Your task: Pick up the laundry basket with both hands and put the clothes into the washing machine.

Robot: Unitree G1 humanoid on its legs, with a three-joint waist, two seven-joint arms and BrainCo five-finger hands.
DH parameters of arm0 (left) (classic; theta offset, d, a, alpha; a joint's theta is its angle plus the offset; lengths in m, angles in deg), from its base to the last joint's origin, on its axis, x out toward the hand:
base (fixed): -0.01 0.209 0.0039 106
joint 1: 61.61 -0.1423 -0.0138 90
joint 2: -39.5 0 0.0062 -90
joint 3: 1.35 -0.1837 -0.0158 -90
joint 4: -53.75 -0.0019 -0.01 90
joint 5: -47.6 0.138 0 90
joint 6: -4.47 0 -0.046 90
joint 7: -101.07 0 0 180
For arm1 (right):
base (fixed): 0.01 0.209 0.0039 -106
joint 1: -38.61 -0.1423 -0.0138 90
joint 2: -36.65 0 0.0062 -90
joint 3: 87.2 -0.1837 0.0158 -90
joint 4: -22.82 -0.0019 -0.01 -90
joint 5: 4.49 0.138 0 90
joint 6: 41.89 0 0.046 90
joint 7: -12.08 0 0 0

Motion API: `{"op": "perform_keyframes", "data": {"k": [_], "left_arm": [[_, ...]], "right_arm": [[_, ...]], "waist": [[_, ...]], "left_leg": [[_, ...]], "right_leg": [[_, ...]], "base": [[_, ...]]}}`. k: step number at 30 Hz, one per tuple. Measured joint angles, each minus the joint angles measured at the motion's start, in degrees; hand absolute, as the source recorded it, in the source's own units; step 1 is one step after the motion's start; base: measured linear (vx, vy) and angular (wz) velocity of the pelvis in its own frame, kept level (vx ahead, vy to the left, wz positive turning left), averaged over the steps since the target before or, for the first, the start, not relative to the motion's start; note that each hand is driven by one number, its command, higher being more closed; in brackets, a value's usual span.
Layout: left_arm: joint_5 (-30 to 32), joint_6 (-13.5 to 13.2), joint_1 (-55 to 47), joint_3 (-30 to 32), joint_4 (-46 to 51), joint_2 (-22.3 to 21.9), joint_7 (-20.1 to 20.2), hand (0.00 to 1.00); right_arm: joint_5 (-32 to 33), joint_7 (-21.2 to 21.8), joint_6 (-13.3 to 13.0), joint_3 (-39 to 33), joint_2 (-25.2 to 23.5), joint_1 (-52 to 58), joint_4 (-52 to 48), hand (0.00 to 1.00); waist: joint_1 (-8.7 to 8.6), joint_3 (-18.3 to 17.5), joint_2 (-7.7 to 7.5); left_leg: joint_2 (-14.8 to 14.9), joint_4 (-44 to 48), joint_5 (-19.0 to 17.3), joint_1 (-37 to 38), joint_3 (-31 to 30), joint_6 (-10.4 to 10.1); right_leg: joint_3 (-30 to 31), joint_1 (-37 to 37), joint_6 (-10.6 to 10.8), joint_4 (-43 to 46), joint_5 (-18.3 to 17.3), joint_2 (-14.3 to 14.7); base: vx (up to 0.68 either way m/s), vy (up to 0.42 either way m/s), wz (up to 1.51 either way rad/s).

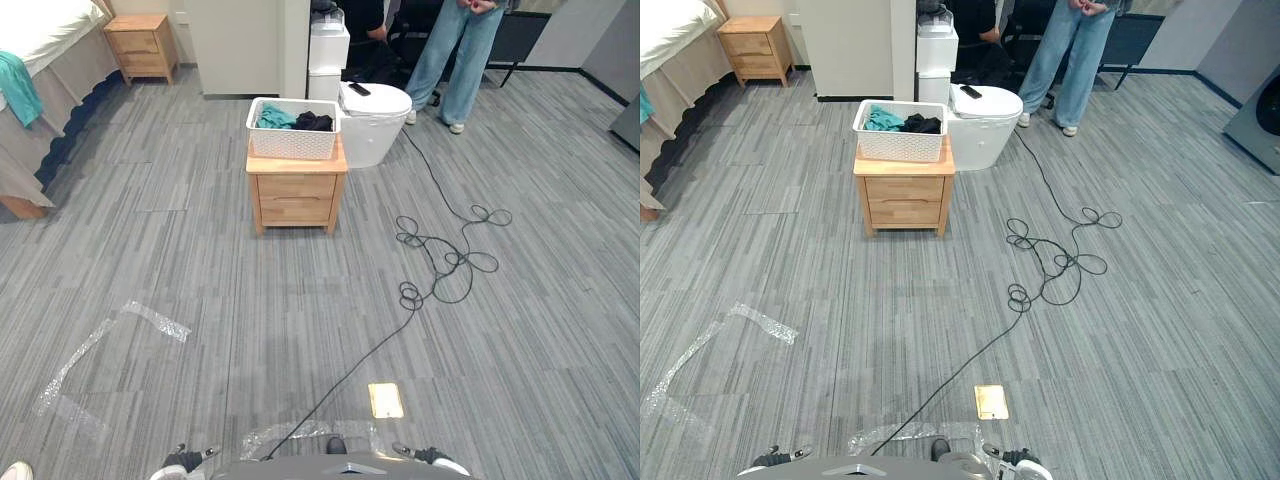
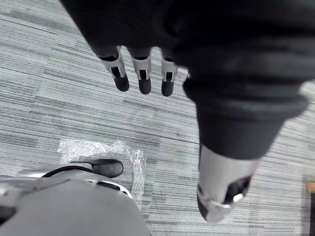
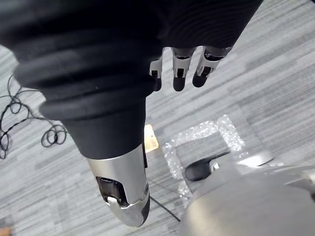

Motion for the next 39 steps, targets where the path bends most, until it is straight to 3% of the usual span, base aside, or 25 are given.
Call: {"op": "perform_keyframes", "data": {"k": [15,17,18,20,22,23,24,26,28,30,31,32,33,34,35,36,37,38,39], "left_arm": [[-0.98,-0.22,0.21,-0.06,0.31,0.18,-0.77,0.0],[-1.71,-0.22,0.34,-0.21,0.47,0.39,-0.78,0.0],[-2.26,-0.21,0.44,-0.8,1.4,0.75,-0.76,0.0],[-2.39,-0.28,0.89,-2.2,2.19,1.08,-0.76,0.0],[-2.37,-0.12,1.95,-2.12,2.15,1.41,-0.78,0.0],[-2.37,-0.01,1.95,-2.17,2.15,1.56,-0.79,0.0],[-2.37,0.19,1.74,-2.06,1.8,1.71,-0.9,0.0],[-2.35,0.34,1.95,-2.06,1.77,1.83,-0.83,0.0],[-2.46,0.34,2.86,-2.03,1.76,1.8,-0.81,0.0],[-2.63,0.34,3.63,-1.6,1.78,1.46,-0.77,0.0],[-2.64,0.34,3.64,-1.53,1.78,1.37,-0.74,0.0],[-2.61,0.31,2.82,0.45,2.1,0.46,-0.69,0.0],[-2.62,0.28,2.37,1.11,2.25,0.27,-0.65,0.0],[-2.6,0.15,1.92,1.96,2.29,0.38,-0.62,0.0],[-2.68,0.31,1.3,4.04,2.54,0.01,-0.66,0.0],[-3.02,0.44,1.06,4.92,2.68,-1.22,-0.6,0.0],[-3.48,0.44,0.25,4.81,2.94,-2.38,-0.42,0.0],[-5.35,0.41,-0.17,4.62,3.93,-2.94,-0.22,0.0],[-5.87,0.37,0.0,4.21,4.71,-2.89,0.01,0.0]], "right_arm": [[0.5,-0.13,0.04,1.66,0.15,-1.54,-0.14,0.0],[1.62,-0.14,0.07,1.59,0.13,-2.55,-0.16,0.0],[2.26,-0.19,0.1,1.55,-0.1,-3.21,-0.16,0.0],[3.45,-0.18,0.07,1.38,0.03,-3.33,-0.23,0.0],[6.59,-0.23,-0.48,1.09,0.02,-4.5,-1.84,0.0],[7.0,-0.25,-0.79,1.1,-0.02,-4.58,-1.94,0.0],[7.88,-0.27,-0.95,1.19,0.0,-4.53,-1.83,0.0],[8.88,-0.27,-0.96,1.19,-0.08,-4.7,-1.72,0.0],[9.33,-0.29,-0.92,0.04,0.03,-4.96,-0.78,0.0],[9.34,-0.27,-0.5,-3.59,-0.1,-4.98,1.46,0.0],[9.33,-0.25,-0.36,-4.64,-0.08,-4.98,2.17,0.0],[9.31,-0.18,0.75,-7.65,-0.44,-4.03,2.36,0.0],[9.39,-0.16,0.77,-9.08,-0.83,-3.63,2.19,0.0],[9.33,-0.17,0.77,-10.0,-1.3,-3.06,2.15,0.0],[9.36,-0.14,0.74,-11.22,-1.71,-1.9,2.08,0.0],[9.46,-0.19,0.55,-11.74,-1.17,-2.01,1.42,0.0],[9.46,-0.29,0.52,-10.96,-1.01,-2.11,0.24,0.0],[8.86,-0.55,0.08,-8.07,0.06,-2.35,-0.46,0.0],[9.35,-0.48,0.2,-6.85,0.87,-3.02,-0.35,0.0]], "waist": [[0.81,0.74,-0.47],[0.72,1.38,-0.51],[0.52,2.61,-0.92],[-0.06,3.95,-0.98],[-0.23,6.3,-0.82],[-0.28,7.22,-0.58],[0.13,7.47,-1.16],[-0.34,7.61,-1.25],[-1.46,7.94,-0.77],[-1.81,8.78,-0.86],[-2.03,8.91,-0.8],[-3.43,8.93,1.15],[-3.65,8.5,1.27],[-3.73,7.97,0.24],[-3.66,7.34,-0.75],[-3.54,7.49,1.75],[-2.8,7.43,3.57],[-1.51,7.77,4.69],[-0.72,8.09,4.42]], "left_leg": [[-0.09,-0.06,0.01,-2.4,1.09,0.05],[-0.3,0.02,-0.22,-3.54,1.12,0.08],[-0.87,0.79,-1.27,-4.11,0.28,0.98],[-1.09,2.13,-2.48,-4.2,-0.69,1.62],[-1.19,3.74,-3.52,-3.13,-3.31,3.24],[-1.16,4.18,-3.84,-2.29,-3.61,3.52],[-1.08,4.18,-4.66,-0.78,-4.01,3.26],[-0.93,4.11,-5.6,0.28,-5.18,2.58],[-0.37,3.2,-6.58,1.81,-6.53,1.1],[-0.14,2.09,-8.63,5.44,-7.15,-1.78],[0.14,1.99,-9.49,6.23,-7.36,-2.69],[3.43,2.62,-12.89,9.22,-8.34,-5.41],[4.32,4.74,-13.95,9.33,-8.22,-6.87],[4.52,8.94,-14.98,8.17,-7.84,-8.53],[6.62,22.89,-16.67,3.78,-6.84,-9.64],[10.4,37.08,-14.99,-1.44,-5.47,-7.7],[14.13,49.61,-8.64,-6.29,-4.73,-5.39],[16.73,61.83,-5.21,-11.44,-4.94,-5.98],[16.75,67.46,-5.92,-14.64,-4.94,-5.86]], "right_leg": [[1.01,-3.07,0.08,0.56,0.05,0.06],[0.88,-5.56,1.29,3.61,-1.54,-0.16],[-0.39,-7.63,3.11,8.84,-4.66,-1.2],[-2.8,-10.7,5.98,18.13,-7.45,-2.61],[-5.14,-21.82,2.95,41.5,-7.13,-4.74],[-5.78,-23.35,2.39,44.5,-8.4,-5.22],[-8.01,-25.89,2.14,44.72,-10.52,-5.86],[-10.38,-27.46,1.86,38.62,-10.7,-6.04],[-13.57,-27.85,1.52,25.2,-7.12,-5.79],[-14.98,-27.92,1.58,11.13,-0.58,-5.57],[-14.72,-28.16,1.13,10.69,-0.22,-5.51],[-13.12,-29.05,-1.18,15.5,-0.29,-3.87],[-13.28,-29.15,-2.56,17.73,-0.65,-3.4],[-13.3,-28.66,-3.3,19.04,-1.12,-3.37],[-13.34,-26.45,-5.25,19.39,3.42,-2.61],[-14.49,-24.17,-5.98,19.52,1.2,0.07],[-14.63,-21.88,-7.09,18.71,-0.09,2.67],[-13.5,-18.96,-8.42,18.27,-1.53,5.19],[-11.91,-16.2,-9.05,17.22,-2.12,6.0]], "base": [[-0.01,-0.006,-0.03],[-0.03,-0.02,0.03],[0.0,-0.002,0.36],[0.02,0.011,0.59],[0.07,0.052,0.6],[0.22,0.087,0.42],[0.22,0.079,0.2],[0.24,0.057,0.26],[0.34,-0.006,0.43],[0.52,-0.091,0.3],[0.75,-0.208,0.59],[0.61,-0.195,0.66],[0.77,-0.263,0.7],[0.61,-0.282,0.43],[0.57,-0.316,0.32],[0.71,-0.397,0.08],[0.72,-0.351,-0.46],[0.89,-0.38,-0.75],[0.73,-0.279,-0.78]]}}
